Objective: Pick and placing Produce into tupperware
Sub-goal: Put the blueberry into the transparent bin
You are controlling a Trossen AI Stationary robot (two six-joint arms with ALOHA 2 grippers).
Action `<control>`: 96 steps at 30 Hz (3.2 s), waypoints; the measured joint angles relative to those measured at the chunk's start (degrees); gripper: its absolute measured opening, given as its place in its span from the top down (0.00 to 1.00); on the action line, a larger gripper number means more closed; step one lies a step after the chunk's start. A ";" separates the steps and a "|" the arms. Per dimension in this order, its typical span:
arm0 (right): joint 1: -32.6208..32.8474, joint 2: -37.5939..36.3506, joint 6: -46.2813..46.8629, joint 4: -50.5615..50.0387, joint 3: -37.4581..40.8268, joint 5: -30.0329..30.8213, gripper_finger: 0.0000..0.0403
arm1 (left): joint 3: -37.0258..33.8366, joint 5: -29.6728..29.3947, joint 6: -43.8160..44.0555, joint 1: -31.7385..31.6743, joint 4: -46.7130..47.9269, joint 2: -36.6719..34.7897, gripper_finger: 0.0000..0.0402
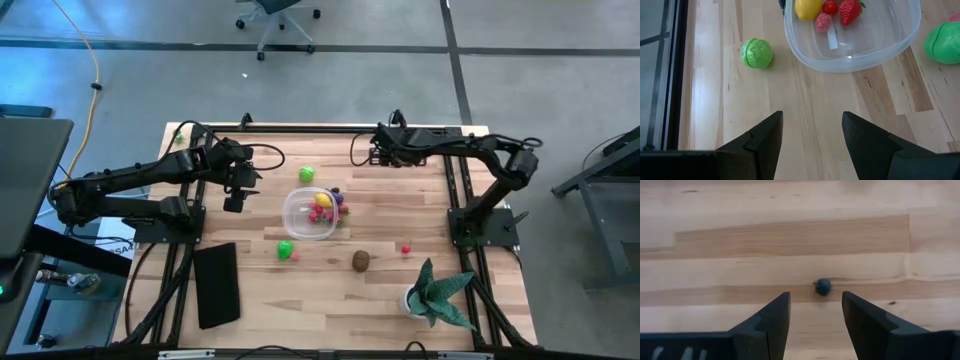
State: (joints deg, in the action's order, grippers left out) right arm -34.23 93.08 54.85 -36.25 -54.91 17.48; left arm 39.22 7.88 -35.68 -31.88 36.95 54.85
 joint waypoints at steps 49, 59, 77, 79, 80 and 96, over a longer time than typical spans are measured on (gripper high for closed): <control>-3.31 5.40 -2.86 11.86 5.15 -0.11 0.77 | 0.00 -0.02 0.00 0.00 0.00 0.02 0.52; -3.31 5.40 -3.88 12.18 5.15 -0.60 0.87 | 0.00 -0.02 0.00 0.01 0.00 0.02 0.52; 10.92 -7.86 -12.24 21.79 5.17 -7.36 0.87 | 0.00 0.00 0.00 0.02 0.00 0.02 0.52; 13.80 -9.40 -15.70 26.16 5.17 -9.61 0.87 | 0.02 -0.01 0.00 0.02 0.00 0.02 0.52; 15.18 -9.95 -17.35 28.92 5.17 -10.95 0.87 | 0.00 0.00 0.00 0.02 0.00 0.02 0.52; 26.49 0.03 -33.93 40.11 0.95 -17.15 0.87 | 0.01 0.00 0.00 0.02 0.00 0.02 0.52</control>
State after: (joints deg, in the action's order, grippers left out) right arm -7.73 93.11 20.92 3.87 -53.95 0.33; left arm 39.23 7.88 -35.68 -31.86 36.95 54.87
